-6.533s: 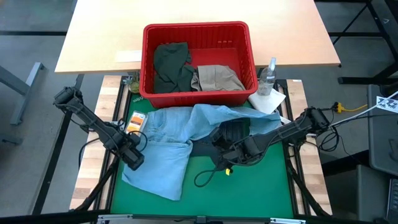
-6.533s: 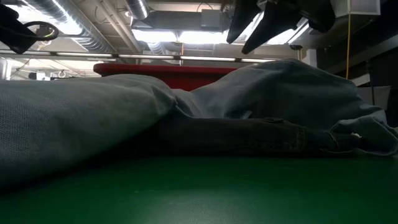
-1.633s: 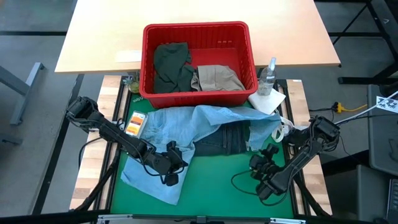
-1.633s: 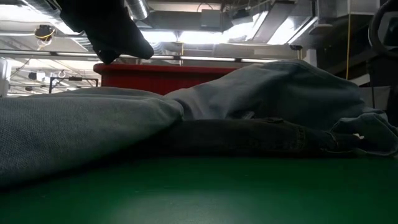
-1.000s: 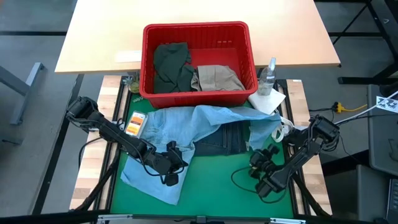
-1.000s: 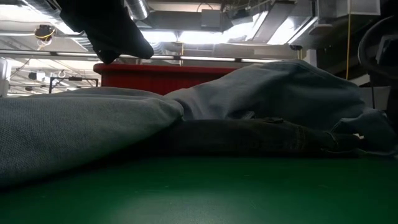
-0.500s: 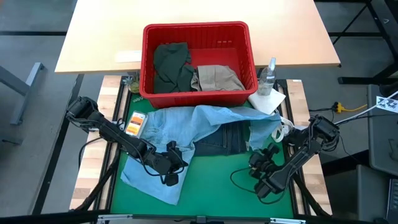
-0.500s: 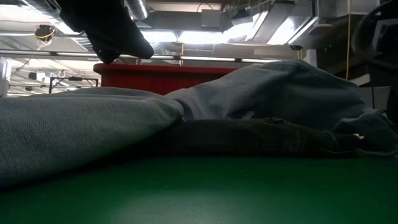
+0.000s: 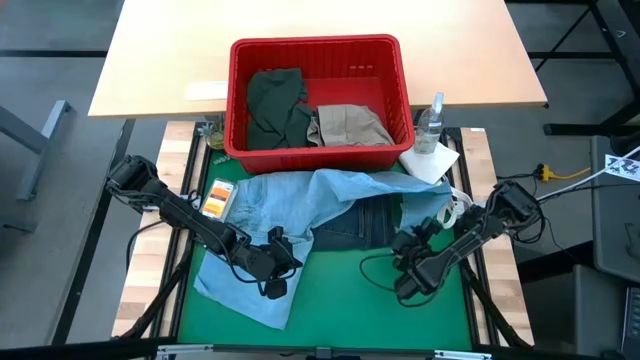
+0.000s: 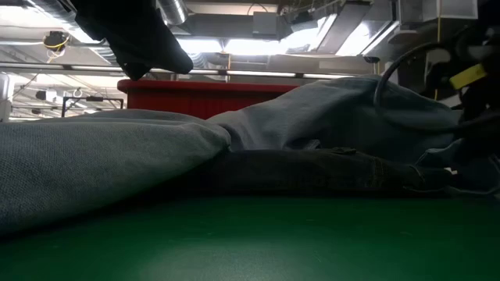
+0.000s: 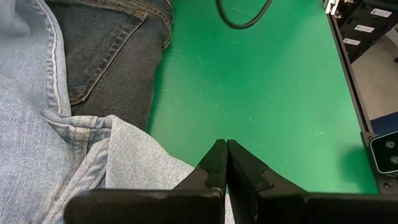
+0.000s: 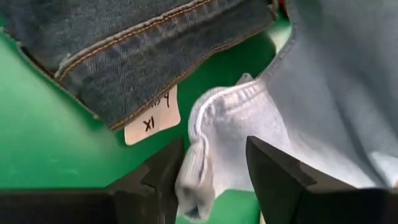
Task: Fold laundry
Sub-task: Fold the light blue jeans
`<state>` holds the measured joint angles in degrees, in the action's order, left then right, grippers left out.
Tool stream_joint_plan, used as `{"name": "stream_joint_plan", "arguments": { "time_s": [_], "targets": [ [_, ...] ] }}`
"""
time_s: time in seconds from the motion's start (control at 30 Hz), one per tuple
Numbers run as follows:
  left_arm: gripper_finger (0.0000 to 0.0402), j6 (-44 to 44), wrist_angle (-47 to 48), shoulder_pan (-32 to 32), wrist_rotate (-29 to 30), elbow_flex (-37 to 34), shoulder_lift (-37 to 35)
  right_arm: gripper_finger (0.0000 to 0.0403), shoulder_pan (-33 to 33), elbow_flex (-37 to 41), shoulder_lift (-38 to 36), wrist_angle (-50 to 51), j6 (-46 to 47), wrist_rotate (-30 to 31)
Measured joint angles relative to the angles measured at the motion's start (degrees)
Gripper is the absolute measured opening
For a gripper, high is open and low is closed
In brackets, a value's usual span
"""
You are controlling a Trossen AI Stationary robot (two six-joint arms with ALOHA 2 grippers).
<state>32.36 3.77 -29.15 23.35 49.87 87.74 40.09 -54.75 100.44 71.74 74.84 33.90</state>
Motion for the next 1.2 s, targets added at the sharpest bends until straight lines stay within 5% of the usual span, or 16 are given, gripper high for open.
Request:
{"name": "stream_joint_plan", "arguments": {
  "time_s": [0.2, 0.43, 0.7, 0.87, 1.2],
  "targets": [
    [0.0, 0.0, 0.0, 0.0, 0.0, 0.0, 0.0, 0.0145, -1.62, 0.99, 0.0, -1.53, -0.58, 0.02],
    [0.0, -0.03, 0.0, 0.0, 0.0, 0.0, 0.0, 0.0014, -1.44, -0.82, 0.0, -0.15, -3.03, -1.77],
    [0.0, -0.05, 0.02, 0.0, 0.0, 0.0, 0.0, 0.0022, 1.03, -17.66, -0.15, 18.96, -7.83, -6.42],
    [0.0, -0.05, -0.07, -0.04, 0.65, 0.0, 0.0, 0.0015, 4.46, -24.93, -4.64, 18.35, -11.65, -4.39],
    [0.0, -5.93, -2.9, 0.59, 4.98, 0.0, 0.0, 0.0011, 8.72, -25.74, -16.09, 18.36, -9.53, -1.3]
  ]
}}
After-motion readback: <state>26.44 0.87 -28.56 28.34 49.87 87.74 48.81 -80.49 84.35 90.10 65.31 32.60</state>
